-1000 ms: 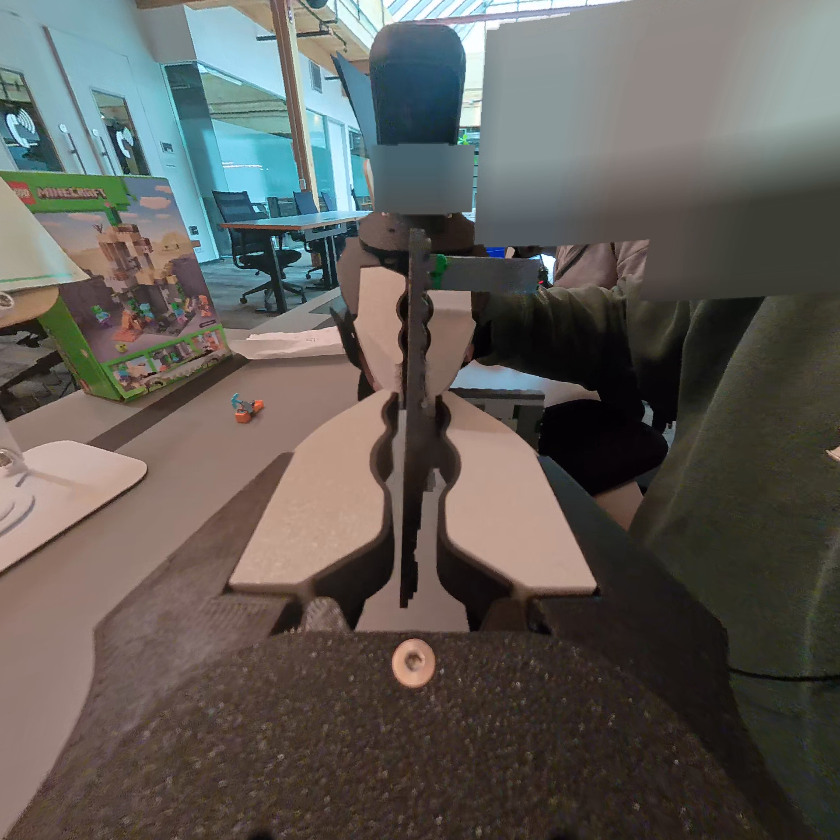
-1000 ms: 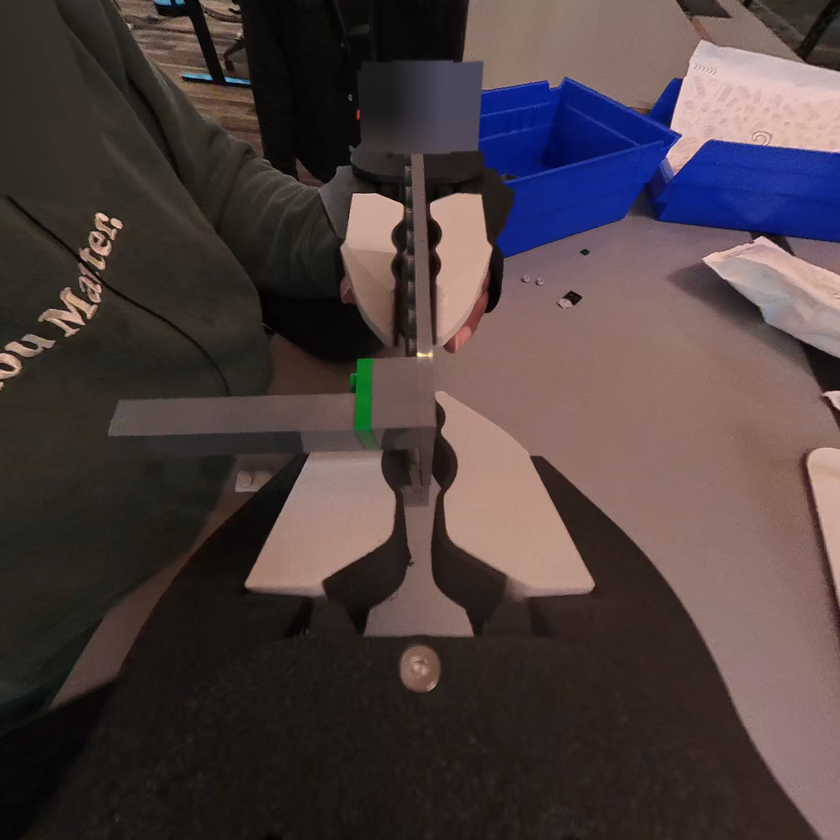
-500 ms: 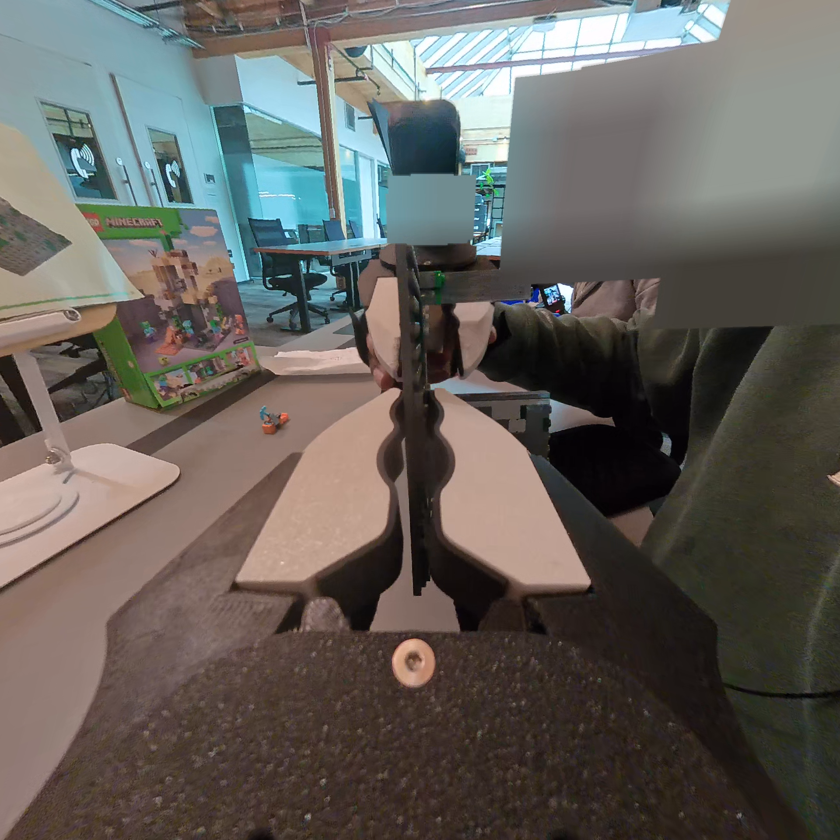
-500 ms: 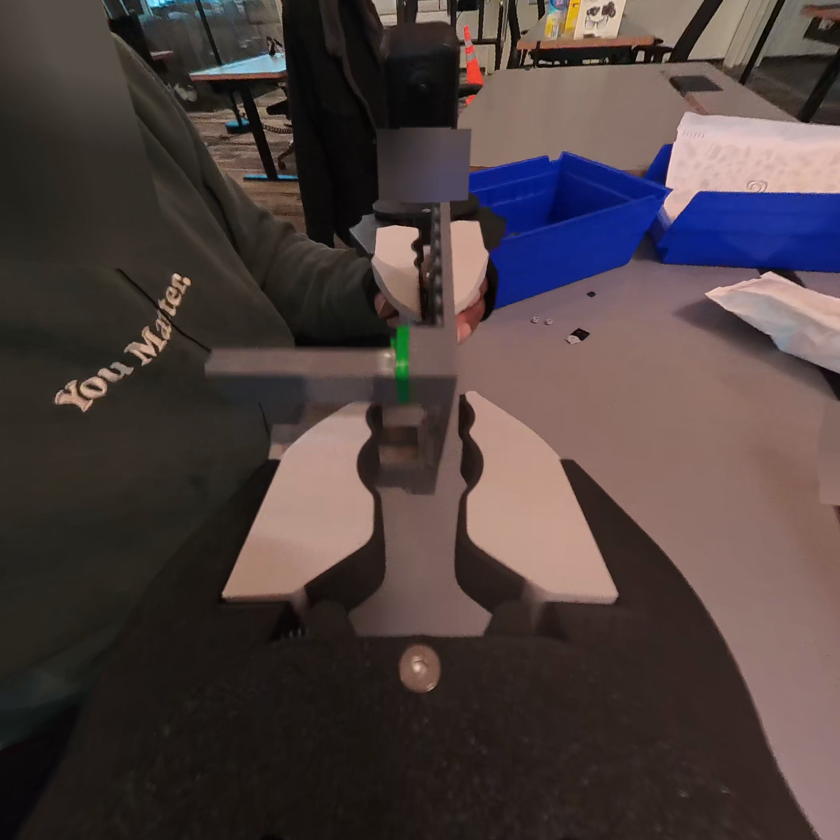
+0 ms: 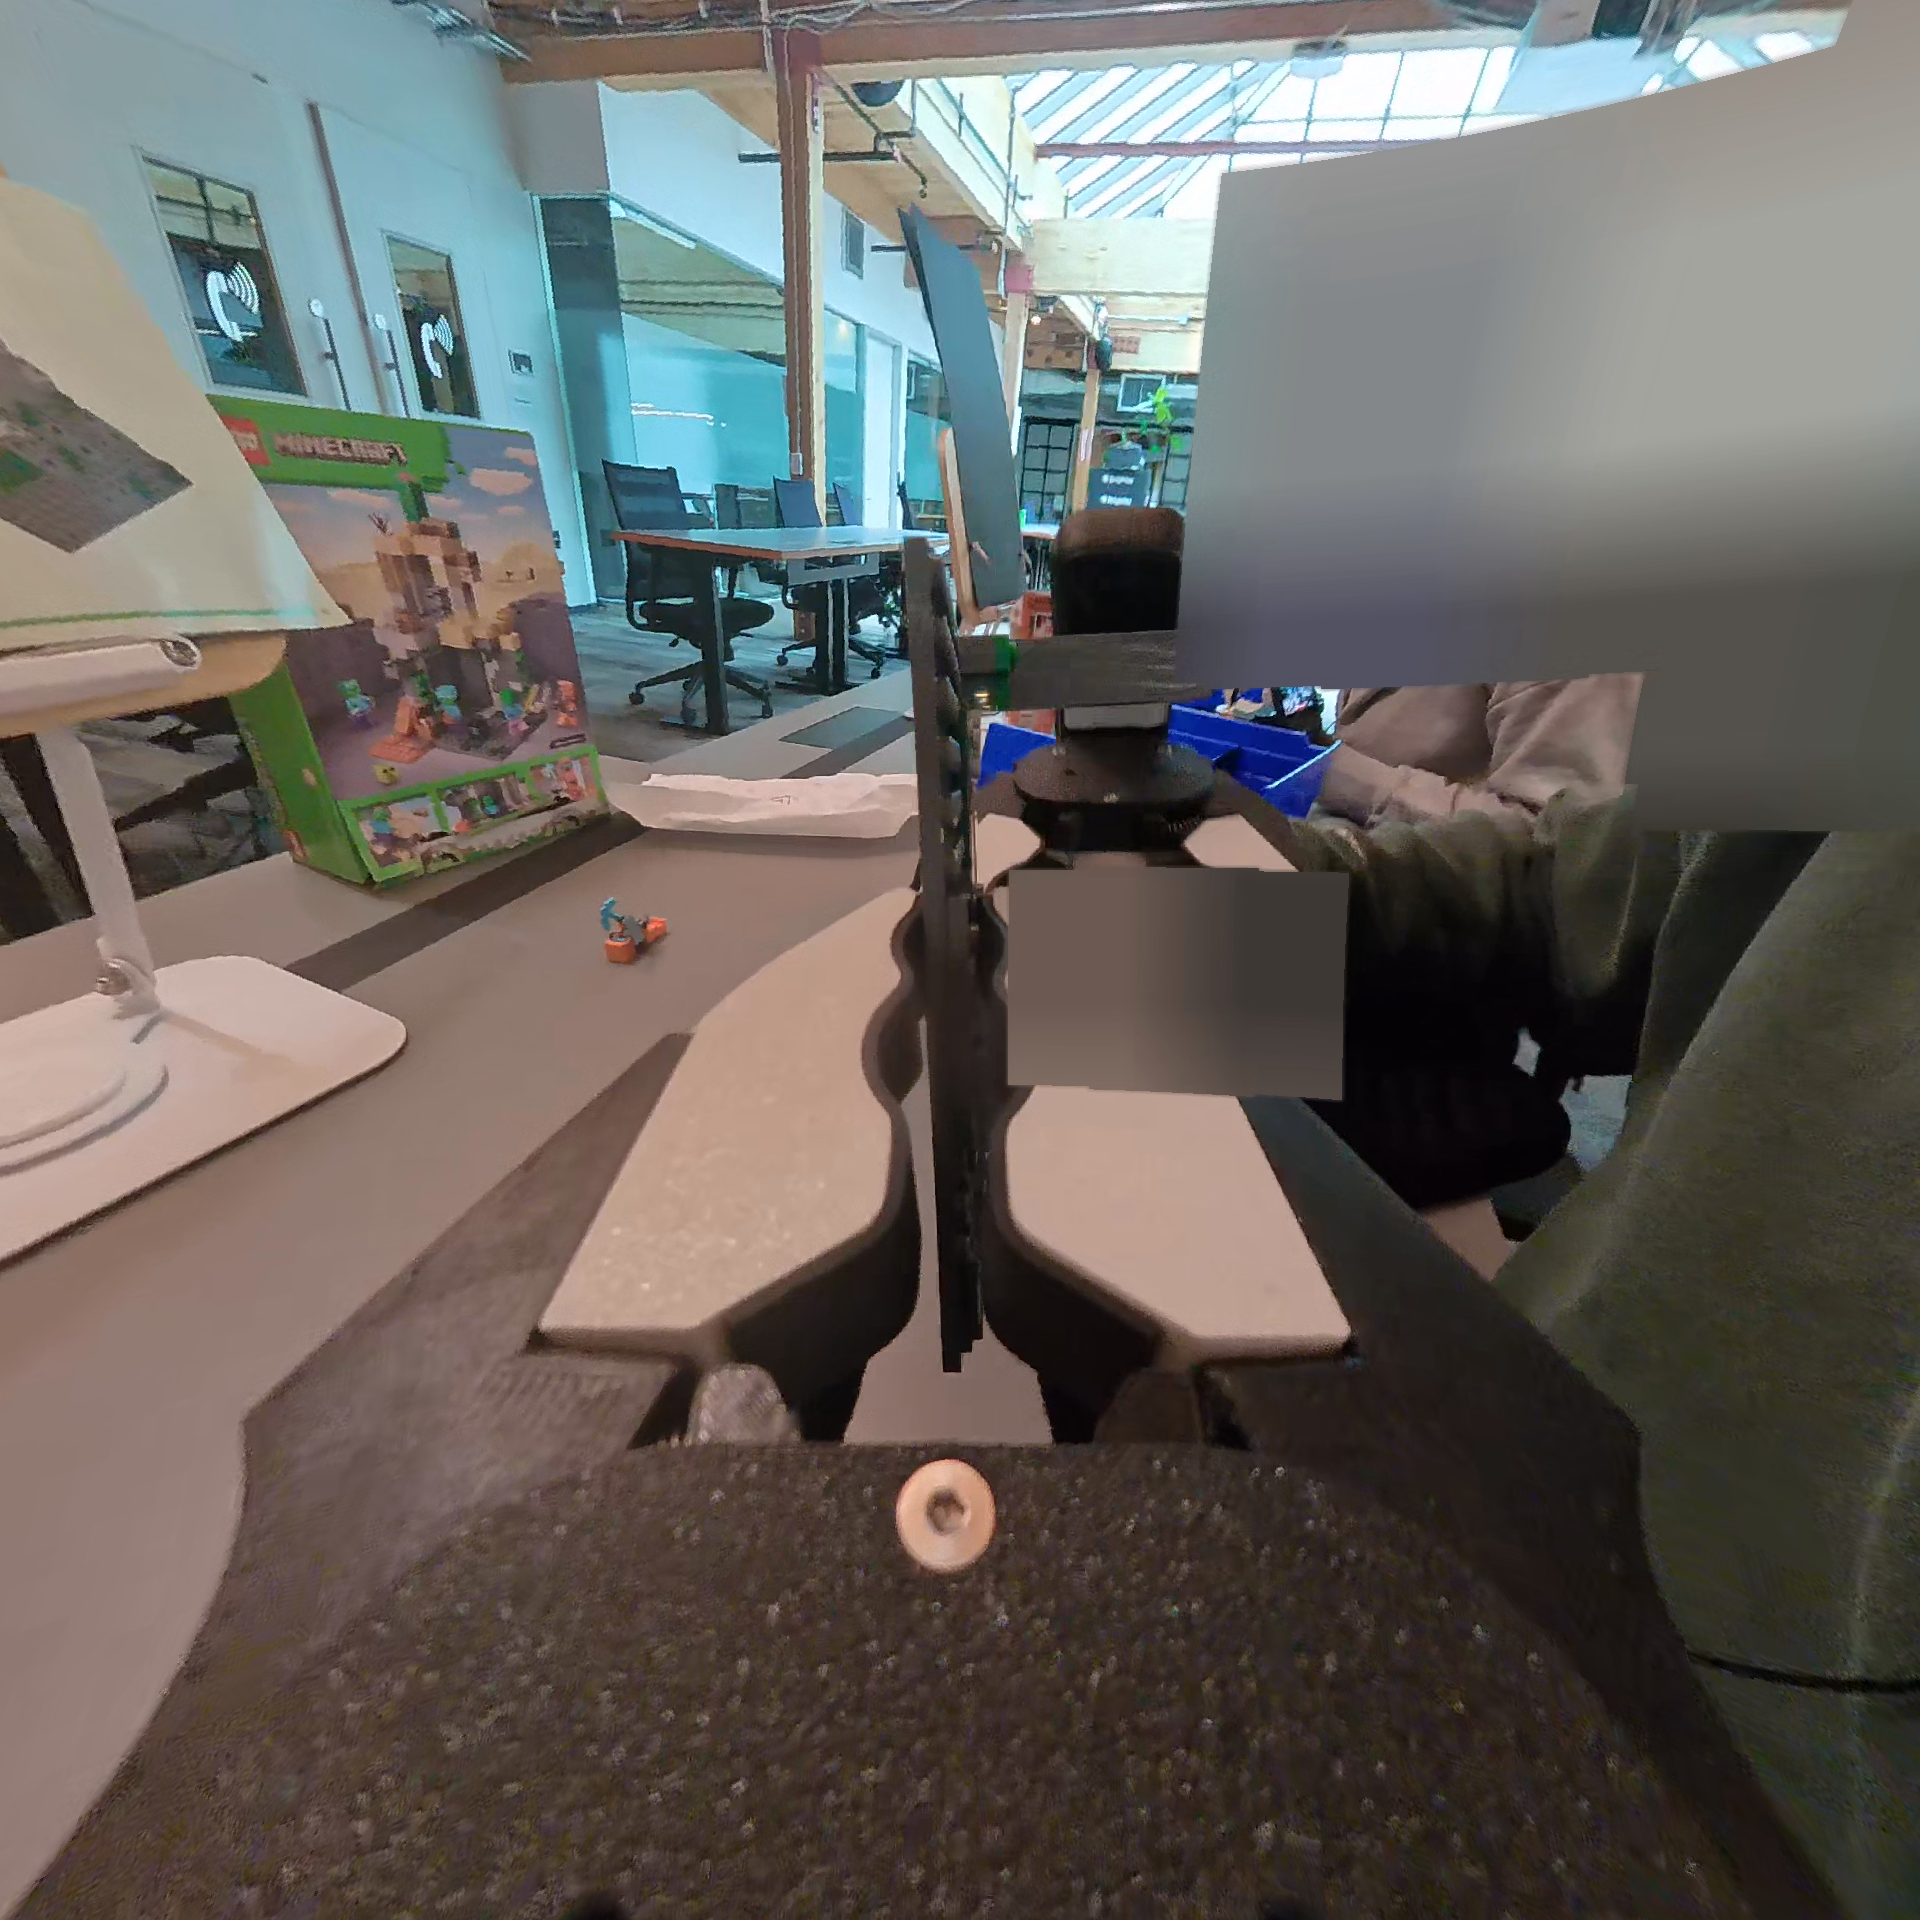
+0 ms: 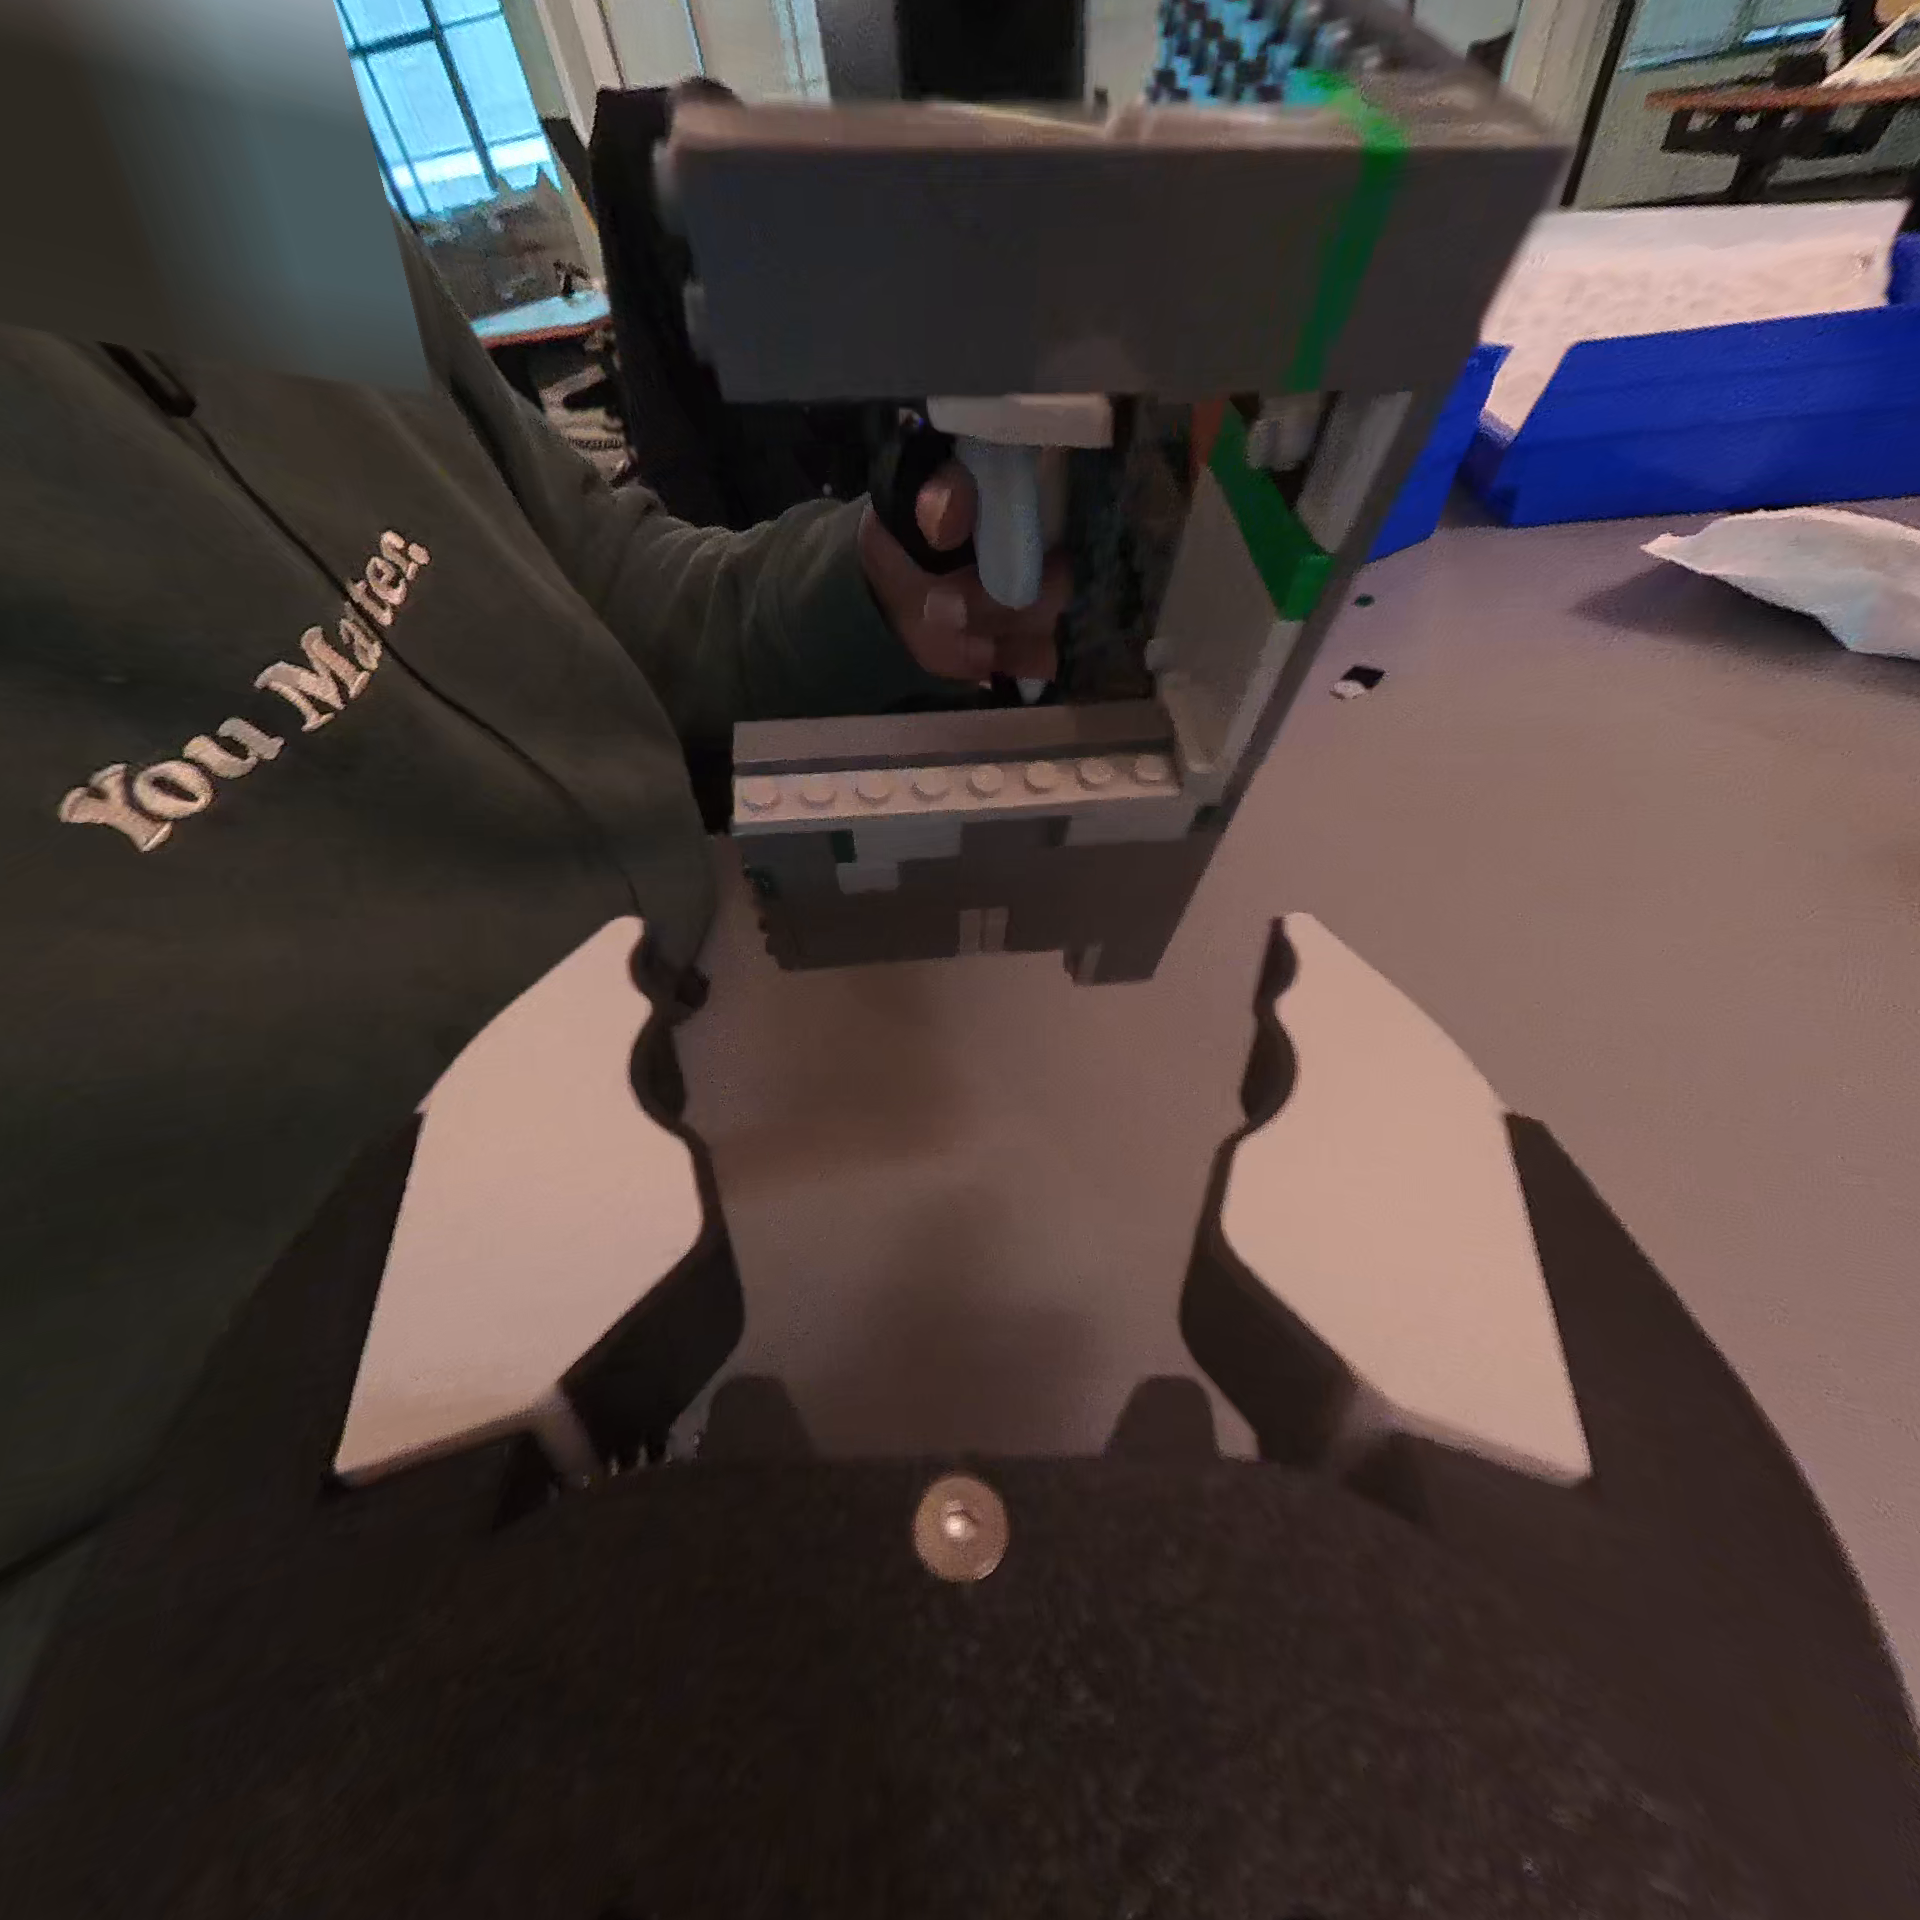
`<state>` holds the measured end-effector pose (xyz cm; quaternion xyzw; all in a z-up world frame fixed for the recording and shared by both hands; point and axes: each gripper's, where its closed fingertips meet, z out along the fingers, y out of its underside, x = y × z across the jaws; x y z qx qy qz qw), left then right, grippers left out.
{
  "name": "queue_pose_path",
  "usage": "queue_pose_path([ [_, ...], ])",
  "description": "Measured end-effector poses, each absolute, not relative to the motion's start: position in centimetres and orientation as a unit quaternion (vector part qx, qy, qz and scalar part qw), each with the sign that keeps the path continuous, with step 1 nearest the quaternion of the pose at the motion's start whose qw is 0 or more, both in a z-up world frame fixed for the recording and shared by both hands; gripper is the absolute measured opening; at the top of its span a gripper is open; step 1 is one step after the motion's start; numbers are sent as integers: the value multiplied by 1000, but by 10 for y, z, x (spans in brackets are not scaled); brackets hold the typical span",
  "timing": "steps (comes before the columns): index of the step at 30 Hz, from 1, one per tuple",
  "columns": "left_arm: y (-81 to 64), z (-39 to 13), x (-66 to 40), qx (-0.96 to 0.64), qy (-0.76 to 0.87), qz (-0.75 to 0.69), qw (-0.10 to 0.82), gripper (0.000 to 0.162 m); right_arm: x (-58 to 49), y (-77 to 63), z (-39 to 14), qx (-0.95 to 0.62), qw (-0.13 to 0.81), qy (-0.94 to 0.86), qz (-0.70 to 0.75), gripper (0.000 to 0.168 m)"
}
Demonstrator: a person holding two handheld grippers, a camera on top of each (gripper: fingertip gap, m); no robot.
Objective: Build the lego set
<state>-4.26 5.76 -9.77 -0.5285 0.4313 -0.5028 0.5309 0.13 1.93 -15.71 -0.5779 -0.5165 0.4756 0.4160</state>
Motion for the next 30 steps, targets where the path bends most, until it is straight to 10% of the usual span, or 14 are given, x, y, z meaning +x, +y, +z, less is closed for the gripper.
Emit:
queue_pose_path([
  [30, 54, -89, -41, -521, 394, -540, 531, 8, -23, 22, -136, -564, 477, -484, 469, 92],
])
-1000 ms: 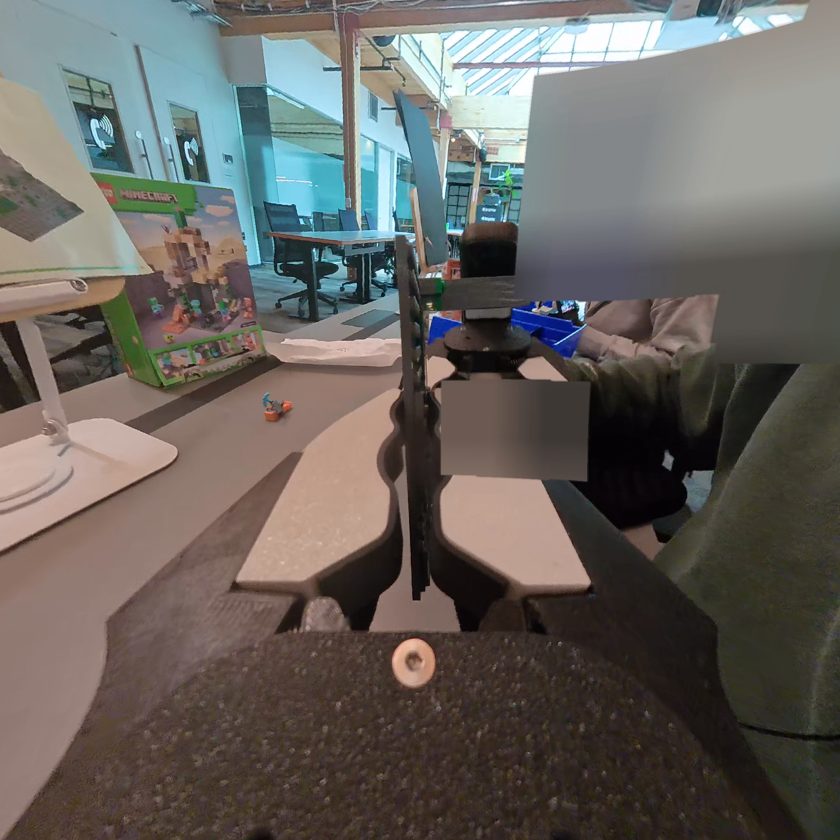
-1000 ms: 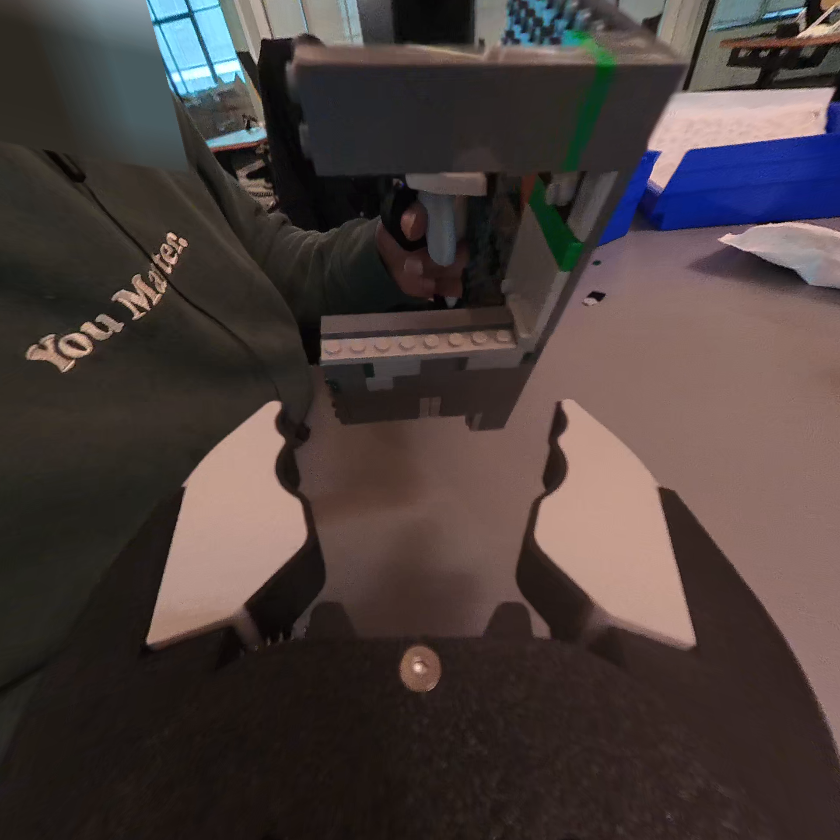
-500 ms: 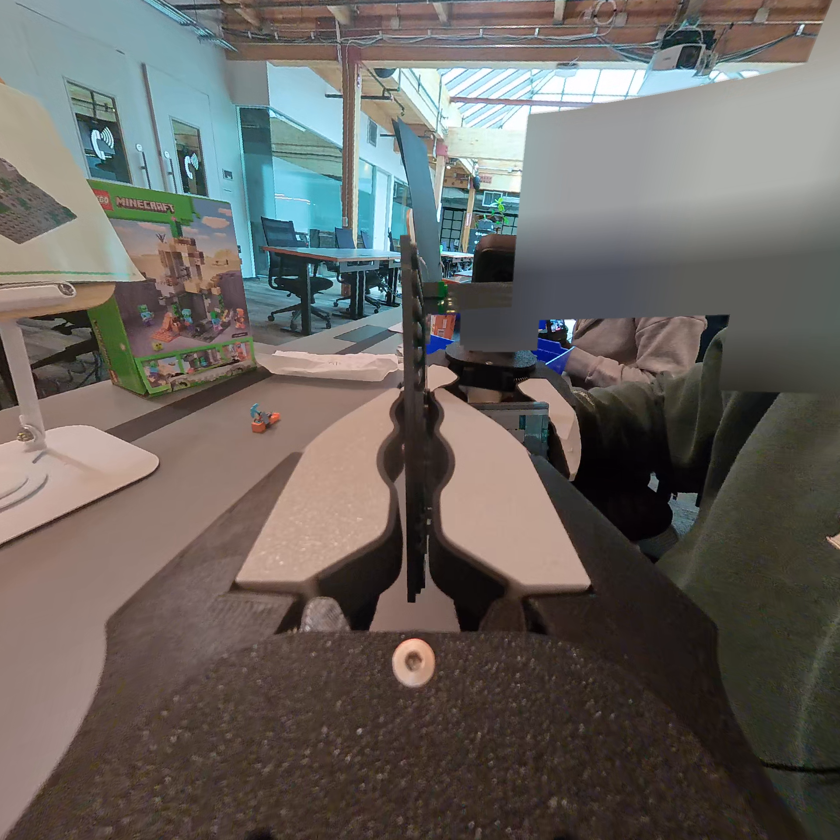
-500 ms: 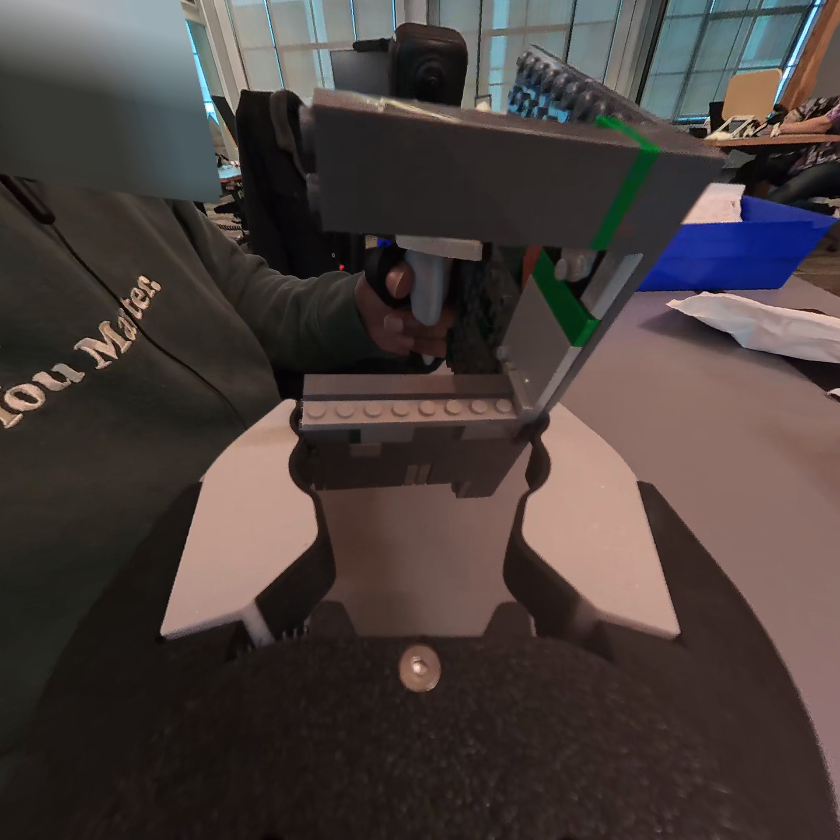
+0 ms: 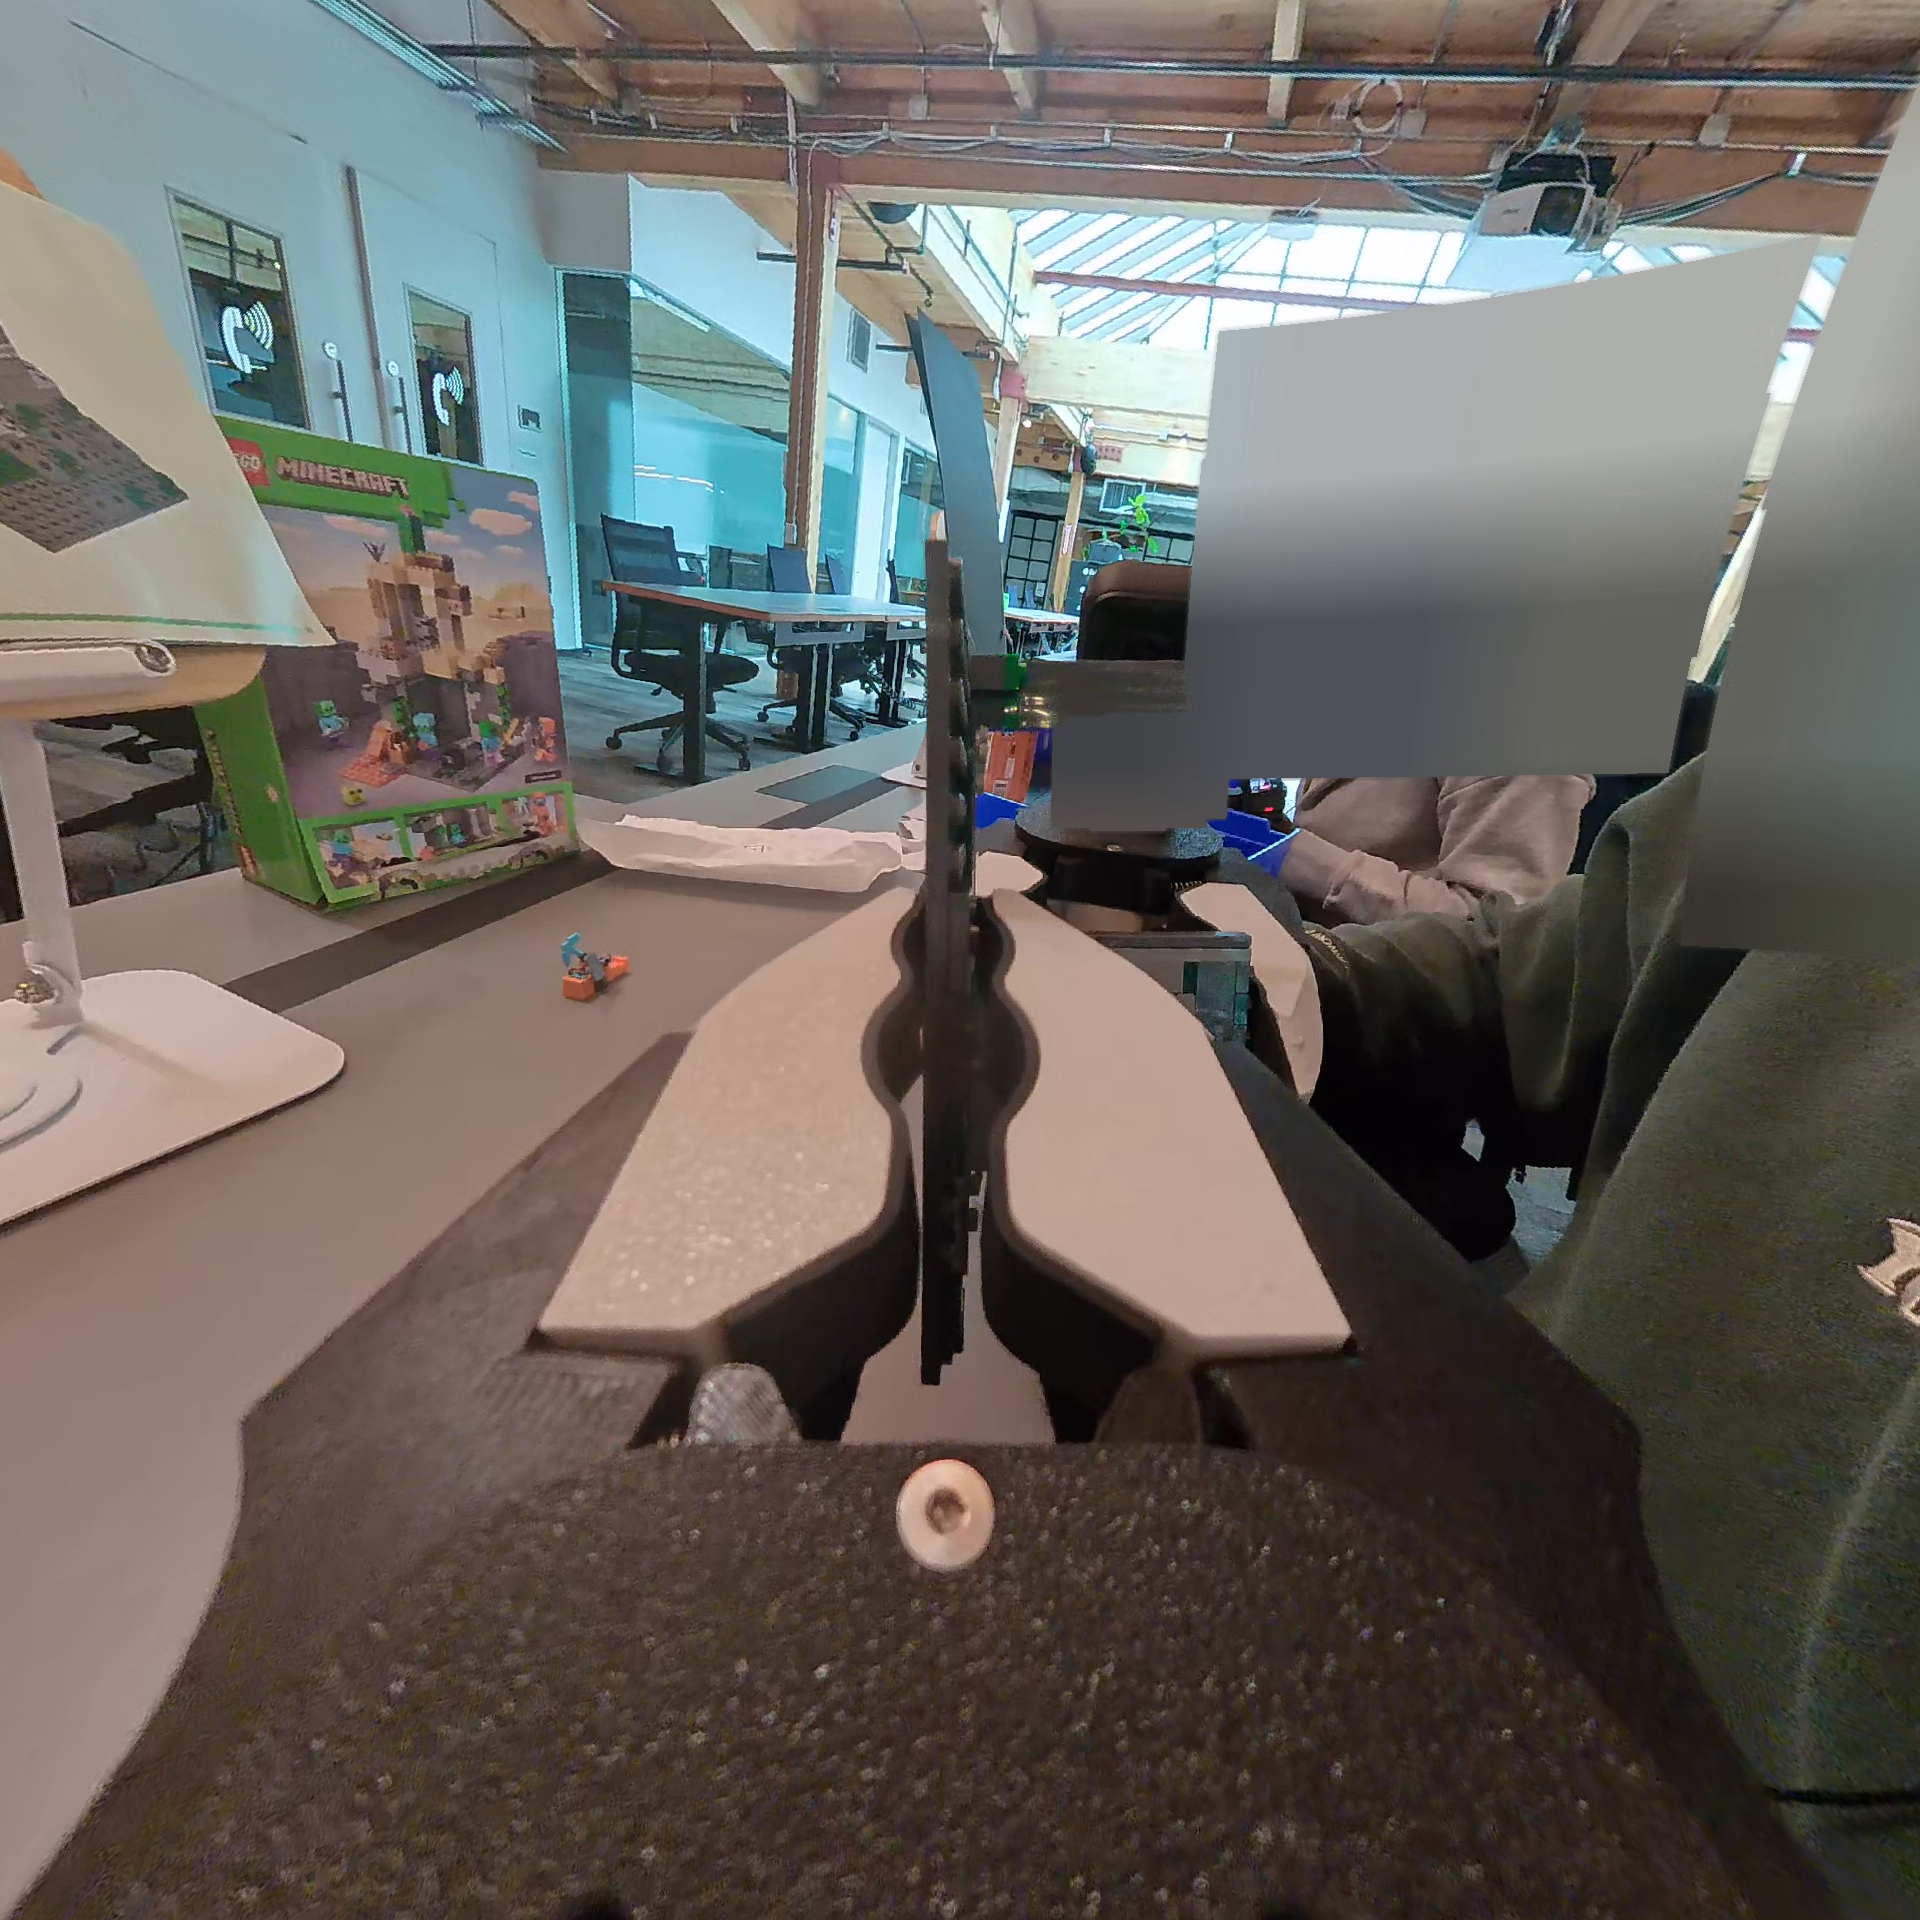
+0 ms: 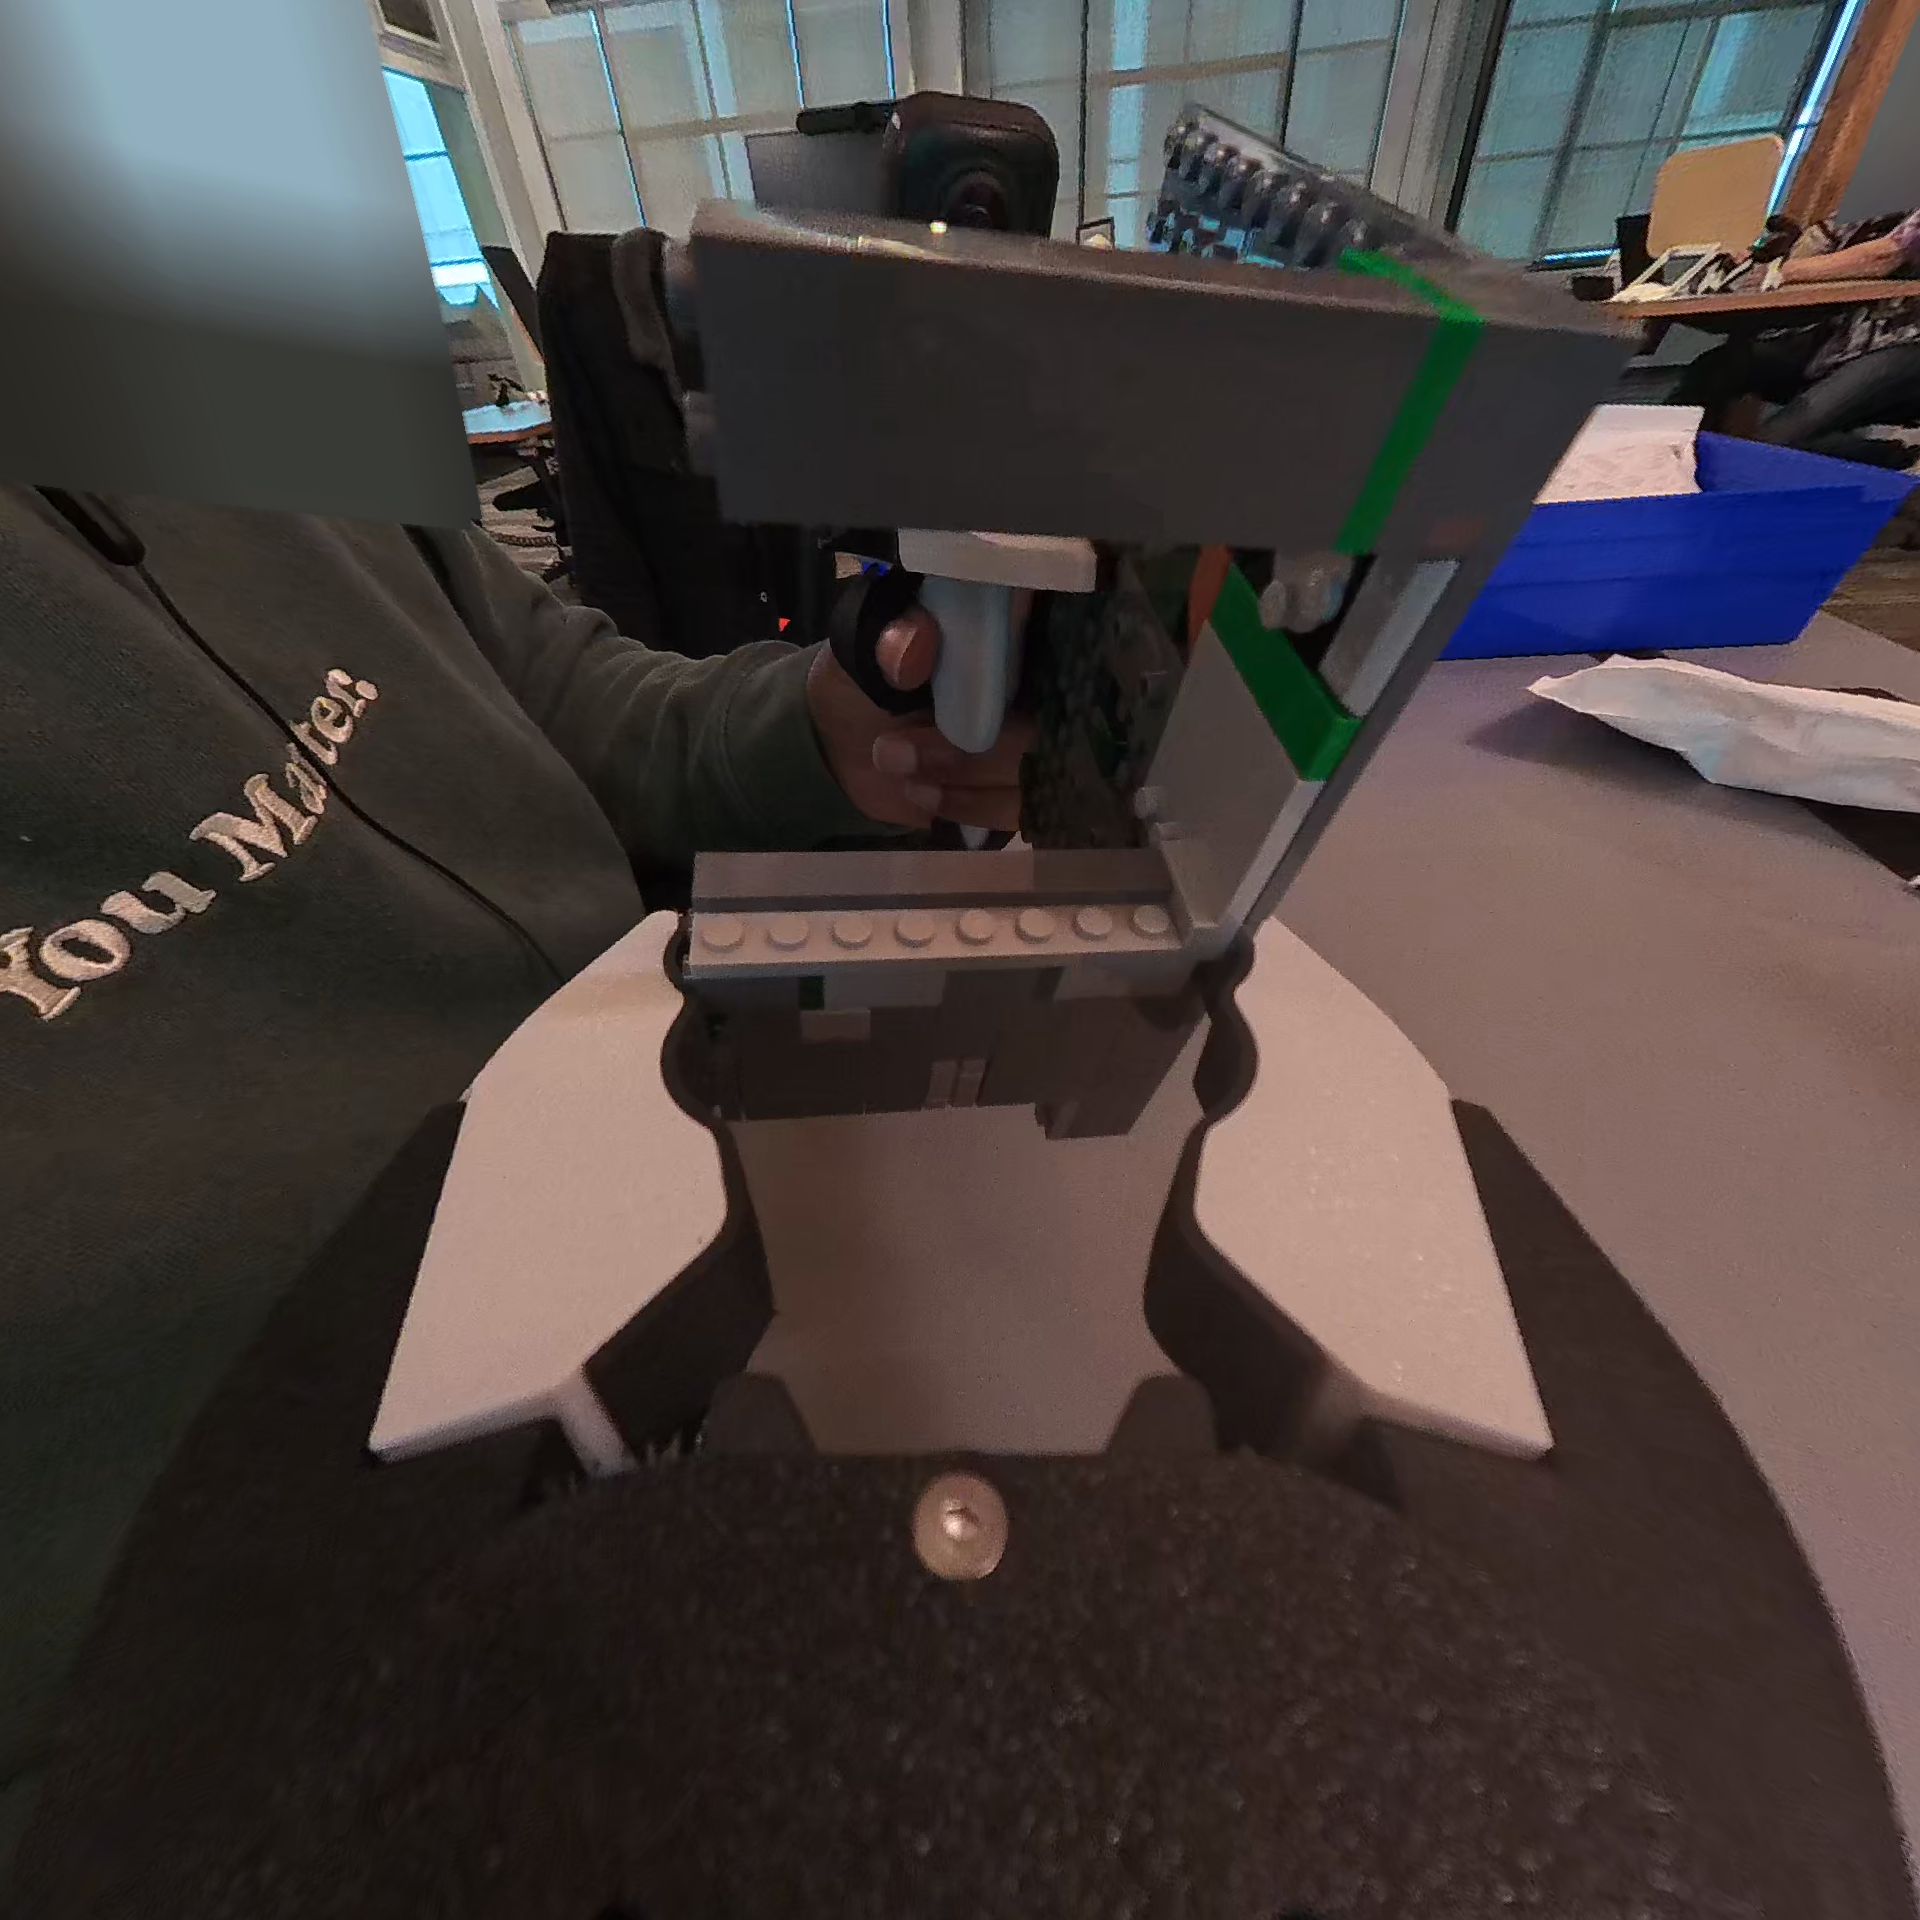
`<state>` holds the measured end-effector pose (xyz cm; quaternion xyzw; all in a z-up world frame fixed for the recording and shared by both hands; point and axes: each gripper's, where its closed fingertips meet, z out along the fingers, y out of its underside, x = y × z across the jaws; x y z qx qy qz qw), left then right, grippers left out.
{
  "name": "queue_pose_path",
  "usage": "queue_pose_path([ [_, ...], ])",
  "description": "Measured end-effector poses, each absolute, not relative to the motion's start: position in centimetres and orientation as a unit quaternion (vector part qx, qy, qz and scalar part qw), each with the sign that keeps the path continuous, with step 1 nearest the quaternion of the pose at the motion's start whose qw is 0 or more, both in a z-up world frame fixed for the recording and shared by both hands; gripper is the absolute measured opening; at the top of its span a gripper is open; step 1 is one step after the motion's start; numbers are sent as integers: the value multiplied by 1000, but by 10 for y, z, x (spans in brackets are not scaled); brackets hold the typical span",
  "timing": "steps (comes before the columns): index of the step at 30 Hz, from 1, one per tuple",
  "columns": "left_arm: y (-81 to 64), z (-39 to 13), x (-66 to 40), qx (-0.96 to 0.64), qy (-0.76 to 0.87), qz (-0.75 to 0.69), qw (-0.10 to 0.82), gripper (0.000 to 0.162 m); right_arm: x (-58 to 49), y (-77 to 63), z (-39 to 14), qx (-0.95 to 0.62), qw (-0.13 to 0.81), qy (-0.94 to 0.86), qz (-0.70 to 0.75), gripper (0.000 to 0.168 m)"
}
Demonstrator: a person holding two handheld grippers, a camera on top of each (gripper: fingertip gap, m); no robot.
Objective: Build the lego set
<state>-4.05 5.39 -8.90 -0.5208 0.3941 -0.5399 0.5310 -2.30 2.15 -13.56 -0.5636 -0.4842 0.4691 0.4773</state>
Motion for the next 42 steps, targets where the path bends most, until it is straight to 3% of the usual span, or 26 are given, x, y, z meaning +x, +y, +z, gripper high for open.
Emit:
queue_pose_path([
  [4, 56, -93, -39, -530, 396, -544, 516, 8, -21, 20, -137, -572, 442, -476, 502, 93],
  [11, 65, -127, -39, -593, 441, -488, 464, 32, 1, 33, -141, -605, 390, -450, 528, 93],
  [14, 65, -144, -31, -615, 445, -487, 433, 25, 7, 36, -138, -606, 379, -445, 539, 93],
  [17, 63, -146, -27, -617, 439, -498, 423, 7, 6, 38, -139, -608, 376, -450, 535, 93],
  [27, 68, -136, -31, -607, 378, -571, 403, 6, 1, 42, -125, -601, 393, -452, 529, 96],
  [31, 81, -132, -35, -612, 292, -628, 383, 5, 8, 51, -116, -601, 456, -440, 487, 104],
  [35, 105, -132, -46, -619, 169, -672, 370, 6, 24, 77, -120, -646, 567, -371, 351, 82],
  [39, 120, -141, -49, -638, 70, -668, 377, 6, 29, 91, -129, -699, 603, -255, 287, 59],
  [42, 119, -149, -44, -651, 23, -656, 381, 6, 27, 102, -129, -717, 618, -201, 254, 55],
])
